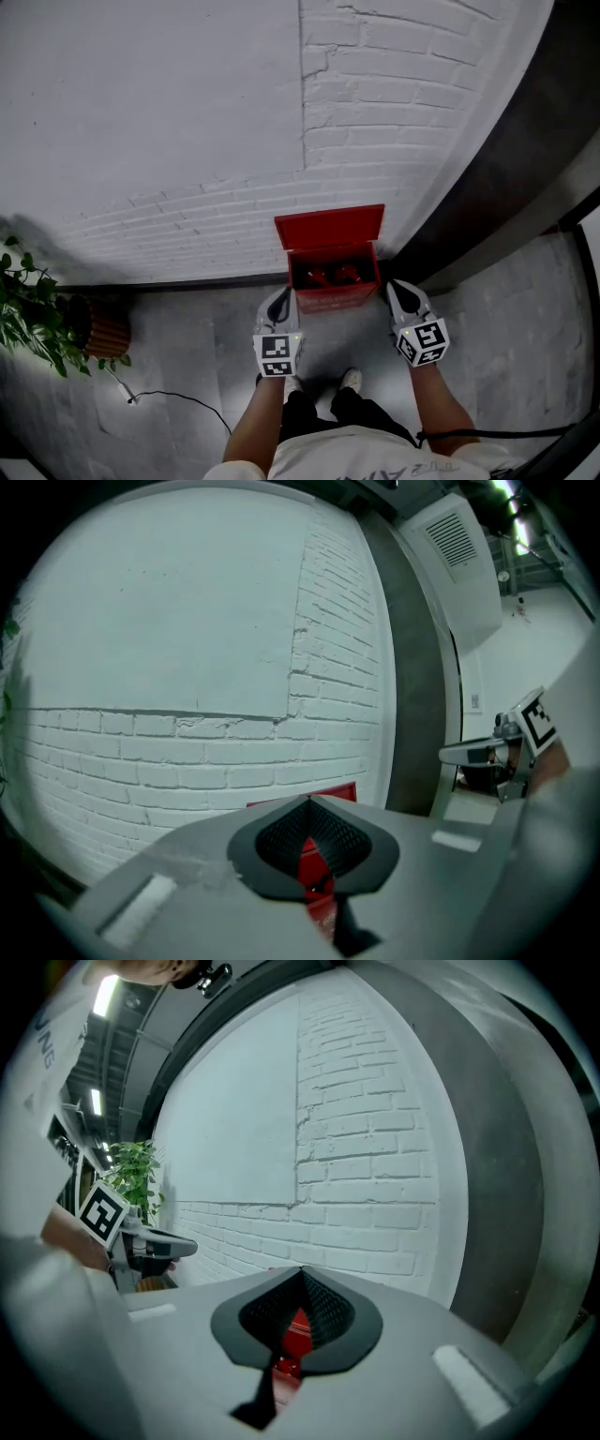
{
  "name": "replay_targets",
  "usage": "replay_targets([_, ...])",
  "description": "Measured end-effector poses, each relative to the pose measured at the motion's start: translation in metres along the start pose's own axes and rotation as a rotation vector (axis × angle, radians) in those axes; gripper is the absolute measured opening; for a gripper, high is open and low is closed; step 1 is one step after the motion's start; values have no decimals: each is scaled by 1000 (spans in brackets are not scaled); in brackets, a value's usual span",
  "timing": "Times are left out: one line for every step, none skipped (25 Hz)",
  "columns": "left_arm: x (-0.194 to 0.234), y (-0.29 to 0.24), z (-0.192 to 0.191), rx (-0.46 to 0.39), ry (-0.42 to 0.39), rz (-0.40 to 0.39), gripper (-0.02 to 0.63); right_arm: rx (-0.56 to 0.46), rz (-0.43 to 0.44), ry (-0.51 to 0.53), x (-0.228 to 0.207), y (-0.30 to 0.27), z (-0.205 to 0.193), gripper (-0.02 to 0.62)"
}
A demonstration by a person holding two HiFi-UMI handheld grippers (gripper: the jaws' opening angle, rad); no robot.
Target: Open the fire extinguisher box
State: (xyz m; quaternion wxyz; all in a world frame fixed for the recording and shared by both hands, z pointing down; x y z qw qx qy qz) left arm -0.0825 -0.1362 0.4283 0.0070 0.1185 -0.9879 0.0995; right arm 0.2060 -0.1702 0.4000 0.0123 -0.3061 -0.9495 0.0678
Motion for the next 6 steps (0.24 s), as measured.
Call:
replay_targets([1, 0, 1, 0, 1, 1, 5, 0, 0, -1, 0, -1, 0, 6])
replay_targets([1, 1, 1, -1, 1, 1, 5, 0, 1, -2, 1, -1, 0, 6])
replay_targets([1, 1, 1, -1, 1, 1, 5, 1, 2, -2, 1, -1, 0, 6])
replay_targets([2, 2, 2, -2, 2, 1, 5, 1, 3, -3, 2, -2, 0, 6])
replay_targets([2, 2, 2, -2, 2, 2, 5, 1, 4, -3, 3, -2, 0, 6])
replay_targets([3, 3, 2, -2, 3, 2, 5, 1, 6, -4, 3, -3, 0, 6])
Point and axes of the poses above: the fingertips, and each gripper's own axes: y backward along the fingers, x to its left, z out of its top, the point moved 8 cm from there along y, backward along the fingers, and after that the axes turned 5 degrees about -x, right-handed, at the moved point
